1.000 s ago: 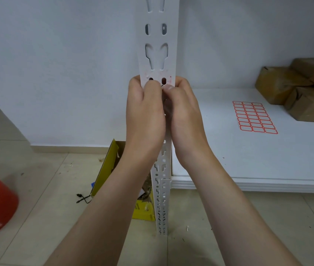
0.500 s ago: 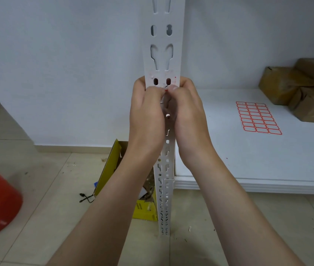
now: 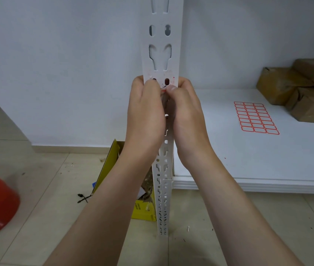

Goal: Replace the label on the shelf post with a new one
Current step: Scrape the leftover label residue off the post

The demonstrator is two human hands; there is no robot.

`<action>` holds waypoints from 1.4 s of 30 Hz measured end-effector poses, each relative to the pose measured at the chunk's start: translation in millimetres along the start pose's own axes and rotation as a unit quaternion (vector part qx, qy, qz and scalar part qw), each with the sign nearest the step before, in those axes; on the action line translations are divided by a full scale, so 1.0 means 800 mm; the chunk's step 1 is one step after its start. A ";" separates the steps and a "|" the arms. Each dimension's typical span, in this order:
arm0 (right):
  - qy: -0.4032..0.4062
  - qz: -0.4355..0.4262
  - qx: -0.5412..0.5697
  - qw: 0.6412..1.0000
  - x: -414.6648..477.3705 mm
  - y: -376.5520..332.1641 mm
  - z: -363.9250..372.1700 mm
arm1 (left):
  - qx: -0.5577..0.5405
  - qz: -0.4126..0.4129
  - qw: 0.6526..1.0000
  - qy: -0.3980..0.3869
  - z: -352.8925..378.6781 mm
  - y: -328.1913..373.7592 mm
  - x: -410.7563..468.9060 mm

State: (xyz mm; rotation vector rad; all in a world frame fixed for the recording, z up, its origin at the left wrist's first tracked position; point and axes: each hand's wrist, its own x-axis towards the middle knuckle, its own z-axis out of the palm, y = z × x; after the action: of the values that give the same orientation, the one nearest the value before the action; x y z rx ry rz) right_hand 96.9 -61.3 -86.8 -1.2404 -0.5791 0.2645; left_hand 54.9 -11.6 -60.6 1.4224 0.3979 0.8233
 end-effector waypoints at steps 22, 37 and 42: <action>0.003 -0.013 0.003 1.000 0.000 0.002 -0.001 | -0.037 0.031 0.999 -0.005 -0.003 -0.013 0.000; 0.011 -0.056 -0.013 0.998 -0.004 0.006 -0.014 | 0.104 0.205 0.973 -0.034 -0.042 -0.042 0.013; 0.141 -0.172 -0.050 0.974 -0.009 0.013 -0.010 | 0.119 0.220 0.967 -0.042 -0.046 -0.048 0.016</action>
State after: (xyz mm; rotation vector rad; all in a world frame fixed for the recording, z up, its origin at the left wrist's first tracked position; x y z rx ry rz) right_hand 96.3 -68.3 -100.2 -1.2252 -0.5531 -0.2324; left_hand 48.0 25.5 -99.7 1.7991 0.1142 1.0933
